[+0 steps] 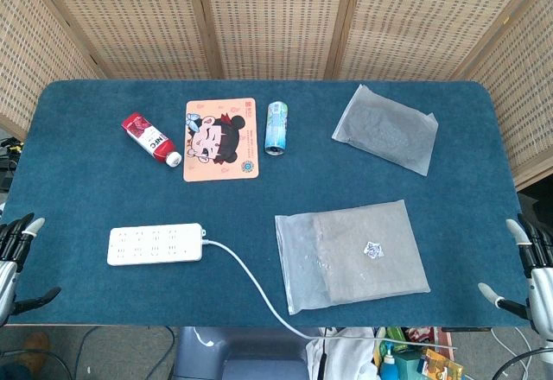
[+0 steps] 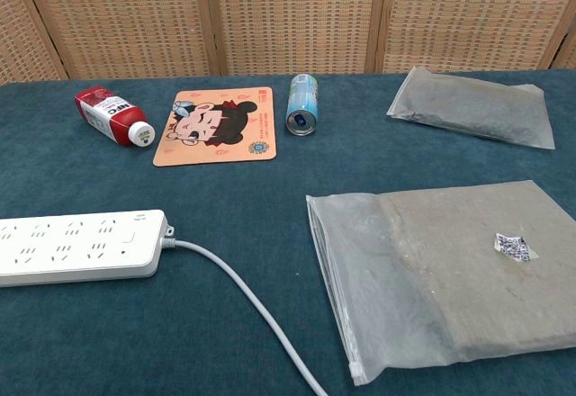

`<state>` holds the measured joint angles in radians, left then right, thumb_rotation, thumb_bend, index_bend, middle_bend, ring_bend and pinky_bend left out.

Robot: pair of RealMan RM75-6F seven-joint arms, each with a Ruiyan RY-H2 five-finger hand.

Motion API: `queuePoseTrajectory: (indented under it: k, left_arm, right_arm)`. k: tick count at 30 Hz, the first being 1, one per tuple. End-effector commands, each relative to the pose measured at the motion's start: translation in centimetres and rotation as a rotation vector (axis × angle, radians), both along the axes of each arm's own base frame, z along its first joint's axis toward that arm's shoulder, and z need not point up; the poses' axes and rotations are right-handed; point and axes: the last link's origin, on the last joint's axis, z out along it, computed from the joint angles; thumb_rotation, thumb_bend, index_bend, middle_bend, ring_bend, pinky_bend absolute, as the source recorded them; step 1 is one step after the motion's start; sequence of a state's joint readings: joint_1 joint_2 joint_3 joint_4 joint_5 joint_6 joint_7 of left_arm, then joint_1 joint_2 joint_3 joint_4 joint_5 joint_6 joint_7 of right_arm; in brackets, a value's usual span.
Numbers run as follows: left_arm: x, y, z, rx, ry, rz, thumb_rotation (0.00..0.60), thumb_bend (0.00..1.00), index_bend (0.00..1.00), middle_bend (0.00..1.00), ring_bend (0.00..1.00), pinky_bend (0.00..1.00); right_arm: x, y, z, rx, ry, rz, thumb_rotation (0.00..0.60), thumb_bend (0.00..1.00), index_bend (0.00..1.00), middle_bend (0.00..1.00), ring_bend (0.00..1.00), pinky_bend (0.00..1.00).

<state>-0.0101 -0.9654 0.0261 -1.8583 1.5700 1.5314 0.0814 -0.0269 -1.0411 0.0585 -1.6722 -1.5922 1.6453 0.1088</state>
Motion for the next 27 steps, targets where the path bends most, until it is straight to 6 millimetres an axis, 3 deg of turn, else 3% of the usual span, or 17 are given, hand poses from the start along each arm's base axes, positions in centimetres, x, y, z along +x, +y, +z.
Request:
queuePoseTrajectory:
  k: [1, 7, 8, 10, 11, 12, 14, 16, 18, 21, 23, 27]
  left_arm:
    - [0.0, 0.0, 0.0, -0.001, 0.002, 0.0, 0.6, 0.0, 0.0, 0.0, 0.0, 0.0]
    - [0.1, 0.2, 0.0, 0.0, -0.004, -0.036, 0.6, 0.0, 0.0, 0.0, 0.0, 0.0]
    - [0.1, 0.3, 0.0, 0.001, -0.004, -0.037, 0.6, 0.0, 0.0, 0.05, 0.03, 0.01]
    - [0.3, 0.8, -0.4, 0.031, -0.036, -0.038, 0.6, 0.0, 0.0, 0.4, 0.32, 0.26]
    - [0.3, 1.0, -1.0, 0.011, -0.065, -0.021, 0.6, 0.0, 0.0, 0.65, 0.56, 0.48]
    - [0.4, 1.3, -1.6, -0.016, -0.093, -0.015, 0.6, 0.01, 0.0, 0.83, 0.76, 0.7]
    - [0.5, 2.7, -3.1, -0.072, -0.105, -0.009, 0.6, 0.06, 0.0, 0.95, 0.93, 0.91]
    - [0.9, 3.5, -4.2, -0.103, -0.107, -0.015, 0.6, 0.2, 0.0, 1.0, 0.99, 0.99]
    - [1.6, 4.6, -5.8, -0.151, -0.122, -0.037, 0.6, 0.51, 0.0, 1.0, 1.0, 1.0]
    - [2.4, 5.6, -7.7, -0.215, -0.111, -0.03, 0.6, 0.91, 0.0, 1.0, 1.0, 1.0]
    - [3.2, 6.3, -9.2, -0.274, -0.113, -0.016, 0.6, 1.0, 0.0, 1.0, 1.0, 1.0]
    - [4.5, 7.2, -11.0, -0.33, -0.132, 0.015, 0.6, 1.0, 0.0, 1.0, 1.0, 1.0]
  right_arm:
    - [0.0, 0.0, 0.0, 0.0, 0.0, -0.001, 0.6, 0.0, 0.0, 0.0, 0.0, 0.0]
    - [0.0, 0.0, -0.1, 0.004, -0.001, -0.004, 0.6, 0.0, 0.0, 0.0, 0.0, 0.0]
    - [0.0, 0.0, -0.1, 0.003, -0.002, -0.004, 0.6, 0.0, 0.0, 0.0, 0.0, 0.0]
    - [0.0, 0.0, 0.0, 0.001, -0.003, -0.005, 0.6, 0.0, 0.0, 0.0, 0.0, 0.0]
    - [0.0, 0.0, 0.0, 0.001, -0.003, -0.006, 0.6, 0.0, 0.0, 0.0, 0.0, 0.0]
    - [0.0, 0.0, 0.0, 0.001, -0.003, -0.007, 0.6, 0.0, 0.0, 0.0, 0.0, 0.0]
    - [0.0, -0.1, -0.1, 0.005, -0.003, -0.011, 0.6, 0.0, 0.0, 0.0, 0.0, 0.0]
    - [0.0, -0.1, -0.2, 0.009, -0.003, -0.012, 0.6, 0.0, 0.0, 0.0, 0.0, 0.0]
    - [-0.1, -0.2, -0.3, 0.016, -0.002, -0.016, 0.6, 0.0, 0.0, 0.0, 0.0, 0.0]
    - [-0.2, -0.4, -0.4, 0.02, -0.004, -0.021, 0.6, 0.0, 0.0, 0.0, 0.0, 0.0]
    - [-0.3, -0.4, -0.3, 0.019, -0.009, -0.025, 0.6, 0.0, 0.0, 0.0, 0.0, 0.0]
    - [-0.5, -0.5, -0.2, 0.018, -0.02, -0.03, 0.6, 0.0, 0.0, 0.0, 0.0, 0.0]
